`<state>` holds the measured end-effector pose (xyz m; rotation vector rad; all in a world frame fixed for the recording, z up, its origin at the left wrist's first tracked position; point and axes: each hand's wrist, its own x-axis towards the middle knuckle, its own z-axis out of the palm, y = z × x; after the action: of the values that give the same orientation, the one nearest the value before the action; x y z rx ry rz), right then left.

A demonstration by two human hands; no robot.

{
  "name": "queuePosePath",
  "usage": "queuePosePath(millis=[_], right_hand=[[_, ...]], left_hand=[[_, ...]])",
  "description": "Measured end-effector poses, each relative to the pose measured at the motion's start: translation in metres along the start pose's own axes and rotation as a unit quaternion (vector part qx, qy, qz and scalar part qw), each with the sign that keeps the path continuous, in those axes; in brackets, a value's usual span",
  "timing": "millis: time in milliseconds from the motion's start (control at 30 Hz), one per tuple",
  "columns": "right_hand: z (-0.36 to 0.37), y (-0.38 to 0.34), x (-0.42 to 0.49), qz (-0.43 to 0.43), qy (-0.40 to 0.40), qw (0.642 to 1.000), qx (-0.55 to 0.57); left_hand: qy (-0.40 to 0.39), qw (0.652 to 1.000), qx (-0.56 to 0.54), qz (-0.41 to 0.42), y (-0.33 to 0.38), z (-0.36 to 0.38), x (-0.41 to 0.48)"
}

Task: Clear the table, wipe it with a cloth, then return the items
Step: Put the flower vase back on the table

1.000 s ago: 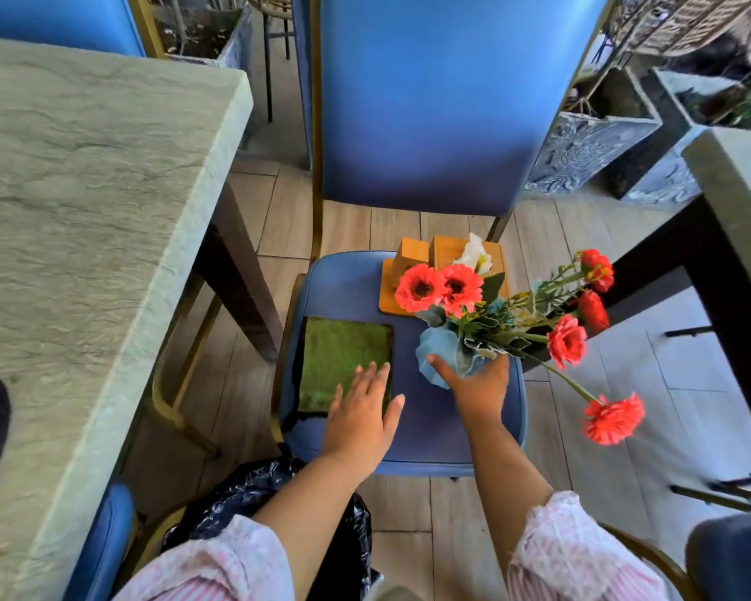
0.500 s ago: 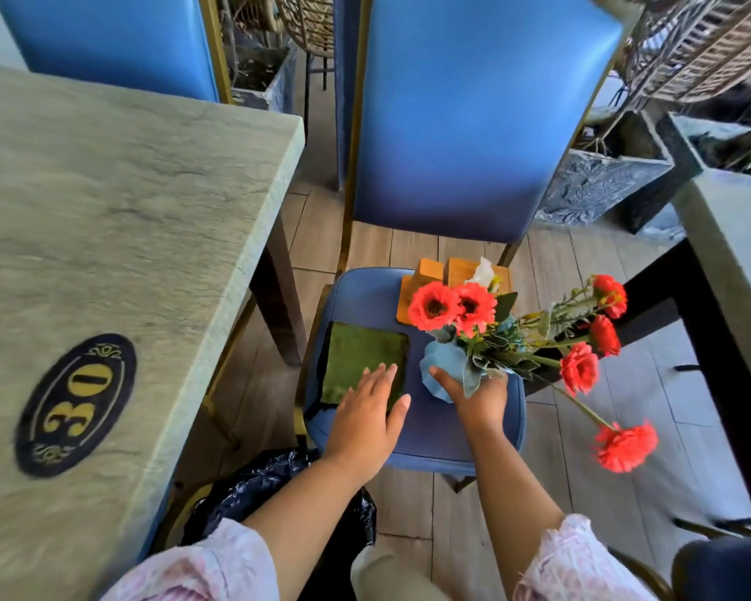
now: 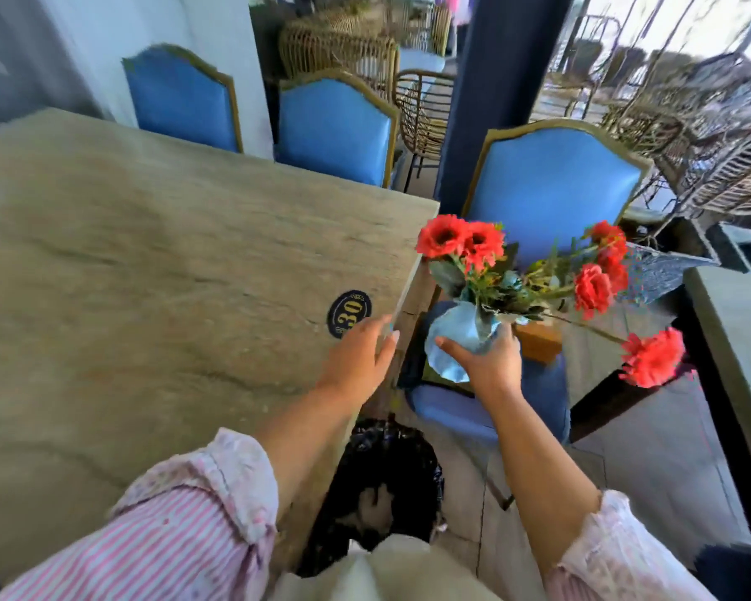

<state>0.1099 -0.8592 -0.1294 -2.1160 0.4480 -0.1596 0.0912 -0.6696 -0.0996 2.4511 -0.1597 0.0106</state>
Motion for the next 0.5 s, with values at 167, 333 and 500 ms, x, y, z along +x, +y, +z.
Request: queuePosePath(millis=[167, 333, 500], right_hand=[[0.039, -0.075, -0.074, -0.047, -0.056, 0.997, 0.006], [0.089, -0.130, -0.143, -0.065, -0.118, 0.990, 0.029], [0.148, -0.184, -0.212, -0.084, -0.166, 0.982, 0.038]], left_hand=[[0.034, 0.998, 0.023, -0.056, -0.049, -0.083, -0.072], [0.027, 0.994, 0.020, -0.100, -0.094, -0.152, -0.139], [0.049, 0.986, 0.035, -0.156, -0.141, -0.224, -0.194]])
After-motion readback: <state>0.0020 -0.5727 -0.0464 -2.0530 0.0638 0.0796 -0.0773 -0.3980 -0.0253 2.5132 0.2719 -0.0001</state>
